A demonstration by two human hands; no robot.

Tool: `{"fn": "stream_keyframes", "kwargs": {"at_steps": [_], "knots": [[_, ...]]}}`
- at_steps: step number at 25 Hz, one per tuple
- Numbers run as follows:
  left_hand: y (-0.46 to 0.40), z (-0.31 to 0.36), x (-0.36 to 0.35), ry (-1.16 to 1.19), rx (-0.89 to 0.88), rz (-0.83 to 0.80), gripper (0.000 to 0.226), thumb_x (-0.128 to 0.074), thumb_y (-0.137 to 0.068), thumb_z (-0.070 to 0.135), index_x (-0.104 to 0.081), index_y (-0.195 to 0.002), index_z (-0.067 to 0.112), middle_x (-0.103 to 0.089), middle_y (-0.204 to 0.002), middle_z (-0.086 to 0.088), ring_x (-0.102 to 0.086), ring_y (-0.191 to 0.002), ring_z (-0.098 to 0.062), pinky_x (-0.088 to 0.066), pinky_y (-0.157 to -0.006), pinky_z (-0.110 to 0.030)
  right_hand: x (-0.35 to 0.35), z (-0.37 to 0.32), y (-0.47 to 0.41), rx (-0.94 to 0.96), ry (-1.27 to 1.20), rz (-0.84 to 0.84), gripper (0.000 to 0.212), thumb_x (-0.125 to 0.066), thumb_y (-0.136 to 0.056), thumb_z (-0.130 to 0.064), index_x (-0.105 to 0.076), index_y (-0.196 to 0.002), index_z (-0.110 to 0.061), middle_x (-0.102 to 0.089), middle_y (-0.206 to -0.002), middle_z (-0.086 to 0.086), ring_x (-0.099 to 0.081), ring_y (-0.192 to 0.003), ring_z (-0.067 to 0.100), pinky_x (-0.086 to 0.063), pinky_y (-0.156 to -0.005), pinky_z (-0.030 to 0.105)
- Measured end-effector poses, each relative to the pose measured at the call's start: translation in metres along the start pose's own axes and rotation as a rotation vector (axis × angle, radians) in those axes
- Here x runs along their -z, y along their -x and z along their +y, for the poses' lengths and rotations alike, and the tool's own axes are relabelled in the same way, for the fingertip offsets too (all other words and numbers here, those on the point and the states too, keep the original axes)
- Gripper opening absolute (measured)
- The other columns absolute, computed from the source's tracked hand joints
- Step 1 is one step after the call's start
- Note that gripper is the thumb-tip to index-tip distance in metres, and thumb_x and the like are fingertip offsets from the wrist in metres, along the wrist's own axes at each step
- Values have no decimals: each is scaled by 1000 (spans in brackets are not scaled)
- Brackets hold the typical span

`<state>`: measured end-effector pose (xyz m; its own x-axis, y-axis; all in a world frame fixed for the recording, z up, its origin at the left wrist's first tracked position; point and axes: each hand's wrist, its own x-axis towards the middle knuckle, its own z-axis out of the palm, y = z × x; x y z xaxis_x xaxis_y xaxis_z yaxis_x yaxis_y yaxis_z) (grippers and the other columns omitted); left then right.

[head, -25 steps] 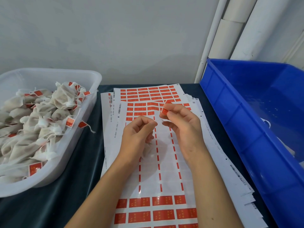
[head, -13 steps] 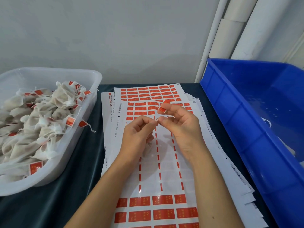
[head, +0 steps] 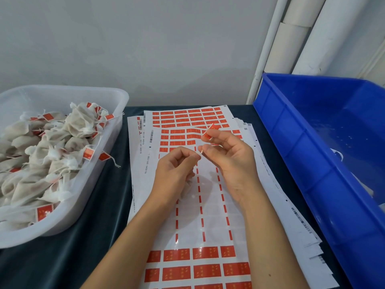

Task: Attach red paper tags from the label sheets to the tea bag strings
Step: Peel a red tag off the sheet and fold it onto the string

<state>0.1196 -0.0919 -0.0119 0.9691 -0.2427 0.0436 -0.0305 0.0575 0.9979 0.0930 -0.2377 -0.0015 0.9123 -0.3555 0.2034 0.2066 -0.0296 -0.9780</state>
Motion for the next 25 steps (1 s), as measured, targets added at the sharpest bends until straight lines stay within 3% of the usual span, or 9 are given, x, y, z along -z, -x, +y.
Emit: {"fn": "stream_keyframes", "kwargs": {"at_steps": [6, 9, 12, 15, 18, 22, 25], "knots": [[-1, -3, 0, -40, -6, -21, 14, -66, -101, 22, -74, -89, 22, -67, -75, 3, -58, -63, -8, -54, -64, -22, 1, -1, -2, -20, -106, 62, 33, -83, -86, -18, -77, -110, -40, -76, -113, -12, -72, -112, 16, -62, -91, 39], [-1, -4, -1, -82, -23, -20, 12, -67, -100, 21, -74, -91, 25, -70, -81, -3, -61, -67, -13, -56, -67, -23, 3, 0, -3, -37, -184, 105, 33, -82, -86, -17, -77, -110, -39, -76, -113, -11, -73, -110, 16, -63, -85, 35], [-2, -3, -1, -86, -10, -13, 14, -67, -100, 21, -74, -87, 22, -70, -80, 3, -62, -67, -9, -57, -68, -22, 3, 2, -4, -50, -140, 137, 29, -80, -89, -16, -78, -108, -38, -77, -111, -13, -73, -107, 11, -63, -80, 29], [-2, -3, -1, -57, 21, 1, 15, -67, -100, 21, -72, -86, 20, -68, -75, 7, -59, -63, -6, -54, -68, -24, 5, 1, -4, -91, -99, 262, 11, -76, -93, -30, -79, -103, -34, -78, -104, -15, -75, -94, 5, -63, -74, 25], [-2, -2, -1, -60, 32, 7, 15, -67, -100, 23, -72, -87, 21, -68, -75, 7, -59, -62, -6, -55, -68, -26, 10, -1, -4, -112, -95, 341, 9, -71, -96, -37, -80, -100, -34, -78, -94, -13, -69, -70, -1, -55, -59, 17], [-1, -3, 0, -66, 24, 3, 16, -65, -101, 23, -72, -87, 23, -69, -77, 4, -59, -63, -9, -56, -67, -29, 7, -6, -2, -114, -104, 214, 24, -71, -97, -26, -71, -117, -38, -75, -86, -11, -64, -65, 2, -49, -56, 17], [-1, -2, 0, -69, 17, 4, 16, -65, -102, 22, -72, -87, 22, -69, -77, 3, -59, -64, -9, -55, -67, -25, 6, -10, 2, -142, -76, 66, 14, -70, -97, -28, -74, -110, -29, -78, -93, -1, -58, -61, 8, -50, -56, 20]]}}
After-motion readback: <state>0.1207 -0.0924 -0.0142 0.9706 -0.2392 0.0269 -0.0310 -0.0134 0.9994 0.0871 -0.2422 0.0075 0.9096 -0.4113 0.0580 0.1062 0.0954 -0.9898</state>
